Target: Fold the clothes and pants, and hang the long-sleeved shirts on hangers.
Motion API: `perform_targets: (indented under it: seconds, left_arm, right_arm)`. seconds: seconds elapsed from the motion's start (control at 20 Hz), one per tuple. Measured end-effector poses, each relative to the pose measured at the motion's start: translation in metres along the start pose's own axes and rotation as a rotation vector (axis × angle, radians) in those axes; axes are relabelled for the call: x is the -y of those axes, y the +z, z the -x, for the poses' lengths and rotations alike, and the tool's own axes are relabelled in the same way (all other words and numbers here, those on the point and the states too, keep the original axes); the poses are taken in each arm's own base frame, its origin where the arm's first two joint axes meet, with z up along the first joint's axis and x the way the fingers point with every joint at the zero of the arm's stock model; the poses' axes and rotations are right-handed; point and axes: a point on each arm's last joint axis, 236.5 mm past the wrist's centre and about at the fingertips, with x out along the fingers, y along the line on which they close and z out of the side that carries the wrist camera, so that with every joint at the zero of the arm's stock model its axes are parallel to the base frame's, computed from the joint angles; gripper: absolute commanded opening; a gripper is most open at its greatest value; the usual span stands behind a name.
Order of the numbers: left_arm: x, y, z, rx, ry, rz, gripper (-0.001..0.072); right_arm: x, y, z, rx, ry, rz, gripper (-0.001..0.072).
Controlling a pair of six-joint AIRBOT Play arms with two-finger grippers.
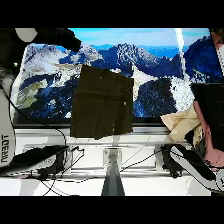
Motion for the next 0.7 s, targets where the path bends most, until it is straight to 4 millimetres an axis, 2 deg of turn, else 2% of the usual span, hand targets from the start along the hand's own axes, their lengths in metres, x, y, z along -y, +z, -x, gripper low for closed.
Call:
perform_targets:
  seconds: [0.55, 0.7]
  left_arm:
    - [0.0, 0.0, 0.0, 0.0, 0.0, 0.0, 0.0009]
    - [0.0, -0.0001, 0.0, 0.0, 0.0, 0.0, 0.0009]
  right_arm:
    - [0.0, -0.0001, -0.0002, -0.001, 0.0, 0.0, 0.0026]
    - [-0.0004, 0.0092, 0.0, 0.038, 0.002, 0.0, 0.0027]
